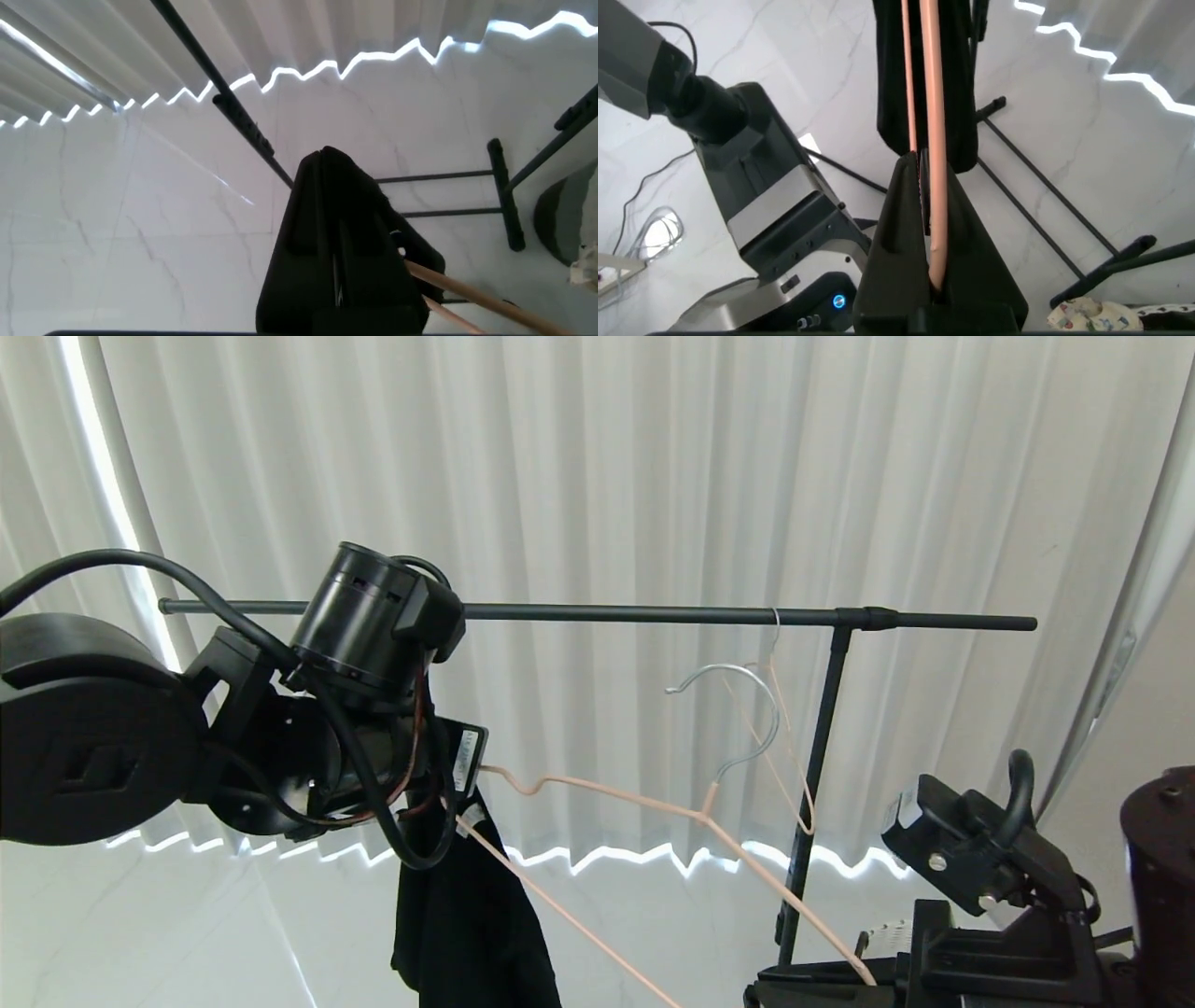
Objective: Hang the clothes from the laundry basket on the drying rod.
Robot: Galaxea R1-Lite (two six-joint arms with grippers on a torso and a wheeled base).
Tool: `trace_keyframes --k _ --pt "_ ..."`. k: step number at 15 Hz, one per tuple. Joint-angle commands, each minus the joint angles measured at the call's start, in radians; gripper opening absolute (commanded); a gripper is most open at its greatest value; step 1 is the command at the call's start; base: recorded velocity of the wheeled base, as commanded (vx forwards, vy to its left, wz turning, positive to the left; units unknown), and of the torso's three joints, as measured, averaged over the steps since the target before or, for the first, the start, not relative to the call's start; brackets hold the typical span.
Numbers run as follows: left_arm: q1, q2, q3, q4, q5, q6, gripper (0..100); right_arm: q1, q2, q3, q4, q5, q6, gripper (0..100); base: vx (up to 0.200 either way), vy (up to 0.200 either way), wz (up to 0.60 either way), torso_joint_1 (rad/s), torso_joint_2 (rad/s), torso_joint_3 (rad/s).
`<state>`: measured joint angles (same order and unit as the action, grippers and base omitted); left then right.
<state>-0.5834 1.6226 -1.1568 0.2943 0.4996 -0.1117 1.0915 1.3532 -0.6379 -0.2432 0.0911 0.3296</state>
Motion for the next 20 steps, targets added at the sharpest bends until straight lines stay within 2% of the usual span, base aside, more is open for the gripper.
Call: trace_keyframes --k 1,8,20 --pt "-0.004 -0.003 0.000 0.000 0.001 0.000 0 -0.001 0.012 -0.008 -0.007 -0.002 0.000 0 0.000 0.000 0.00 0.000 0.00 0.000" --pt "-0.015 -0.013 0.000 0.000 0.001 -0.003 0 -0.013 0.093 -0.020 -0.103 0.001 0.000 0 0.000 0.000 0.00 0.000 0.00 0.000" --pt "-0.200 -0.087 -0.015 -0.001 -0.007 -0.013 0 -0.005 0.219 -0.098 -0.107 0.003 0.003 0 0.000 0.000 0.00 0.000 0.00 0.000"
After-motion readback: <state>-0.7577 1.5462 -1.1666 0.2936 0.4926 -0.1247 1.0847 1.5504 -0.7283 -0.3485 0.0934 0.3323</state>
